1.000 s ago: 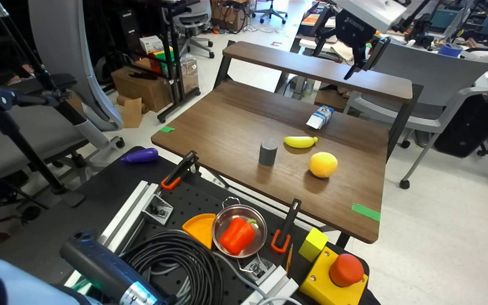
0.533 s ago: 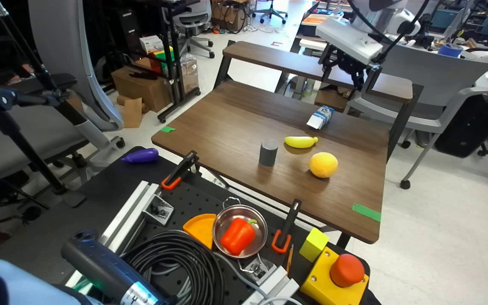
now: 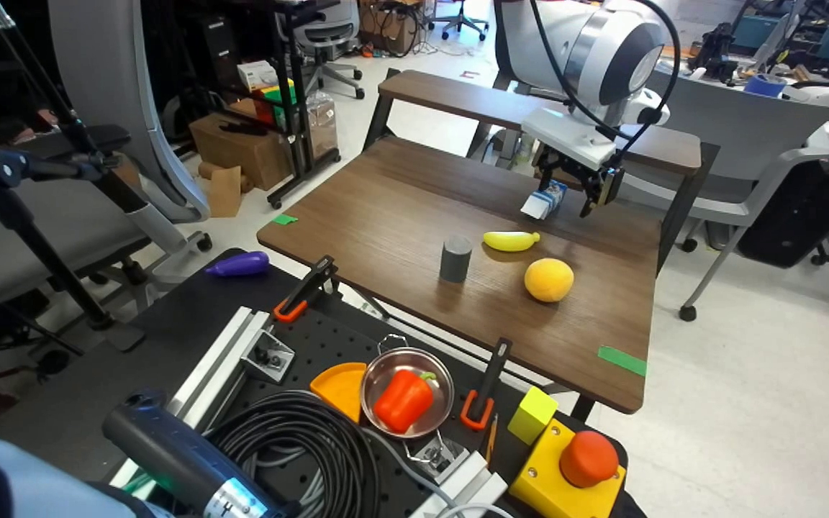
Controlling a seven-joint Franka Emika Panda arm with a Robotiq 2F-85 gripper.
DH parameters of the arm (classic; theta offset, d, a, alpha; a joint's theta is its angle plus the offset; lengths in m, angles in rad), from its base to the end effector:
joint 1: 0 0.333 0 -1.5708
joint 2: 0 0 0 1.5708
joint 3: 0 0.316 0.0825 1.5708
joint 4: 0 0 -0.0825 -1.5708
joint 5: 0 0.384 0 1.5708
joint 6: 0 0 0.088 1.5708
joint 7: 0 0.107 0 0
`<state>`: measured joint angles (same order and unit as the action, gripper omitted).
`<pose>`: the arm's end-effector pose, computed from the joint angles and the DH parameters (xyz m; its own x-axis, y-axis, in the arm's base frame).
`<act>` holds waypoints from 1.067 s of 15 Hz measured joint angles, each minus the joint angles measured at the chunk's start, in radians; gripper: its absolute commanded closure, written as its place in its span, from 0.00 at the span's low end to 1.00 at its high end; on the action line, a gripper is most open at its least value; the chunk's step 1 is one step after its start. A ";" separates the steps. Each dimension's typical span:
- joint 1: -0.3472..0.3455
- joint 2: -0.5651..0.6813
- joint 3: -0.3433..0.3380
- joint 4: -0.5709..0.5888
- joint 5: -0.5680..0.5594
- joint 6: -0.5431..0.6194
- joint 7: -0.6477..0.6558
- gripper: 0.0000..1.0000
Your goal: Move the milk box forward
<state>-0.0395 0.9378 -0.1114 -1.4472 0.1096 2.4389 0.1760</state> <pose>0.7155 -0.0938 0.1317 0.9339 -0.3520 0.0625 -0.3529 -0.9357 0.0032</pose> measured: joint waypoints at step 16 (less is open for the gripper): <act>0.017 0.115 0.042 0.123 -0.030 0.002 -0.113 0.57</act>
<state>-0.0230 1.0524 -0.0692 -1.3240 0.0797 2.4404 0.0635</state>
